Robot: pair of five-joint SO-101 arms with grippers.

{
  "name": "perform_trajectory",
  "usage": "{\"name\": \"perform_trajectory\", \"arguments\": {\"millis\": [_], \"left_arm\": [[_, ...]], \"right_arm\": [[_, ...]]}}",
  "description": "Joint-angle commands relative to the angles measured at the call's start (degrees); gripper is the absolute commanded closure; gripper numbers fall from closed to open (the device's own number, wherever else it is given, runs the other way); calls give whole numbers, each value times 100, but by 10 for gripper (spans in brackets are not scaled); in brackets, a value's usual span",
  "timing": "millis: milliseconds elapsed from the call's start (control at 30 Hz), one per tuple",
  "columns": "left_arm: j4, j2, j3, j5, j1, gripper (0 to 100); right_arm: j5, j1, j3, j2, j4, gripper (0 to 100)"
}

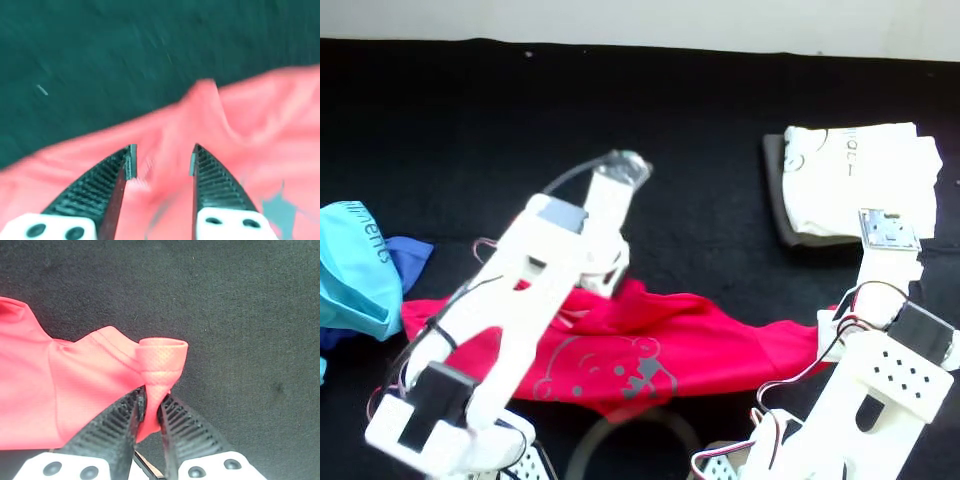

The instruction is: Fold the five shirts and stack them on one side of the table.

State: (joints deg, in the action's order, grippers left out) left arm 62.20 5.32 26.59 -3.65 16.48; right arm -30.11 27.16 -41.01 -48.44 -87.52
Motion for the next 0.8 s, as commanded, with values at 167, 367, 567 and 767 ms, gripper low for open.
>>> {"name": "perform_trajectory", "arguments": {"millis": [167,367,567,767], "left_arm": [[-229,-1490,-901,44,338,808],[360,-1481,-910,193,875,808],[844,-936,-875,369,1411,808],[1125,-435,-892,334,1446,808]], "right_arm": [[-53,31,13,-110,66,993],[-53,66,13,-110,66,993],[-53,57,13,-110,75,993],[-53,57,13,-110,75,993]]}}
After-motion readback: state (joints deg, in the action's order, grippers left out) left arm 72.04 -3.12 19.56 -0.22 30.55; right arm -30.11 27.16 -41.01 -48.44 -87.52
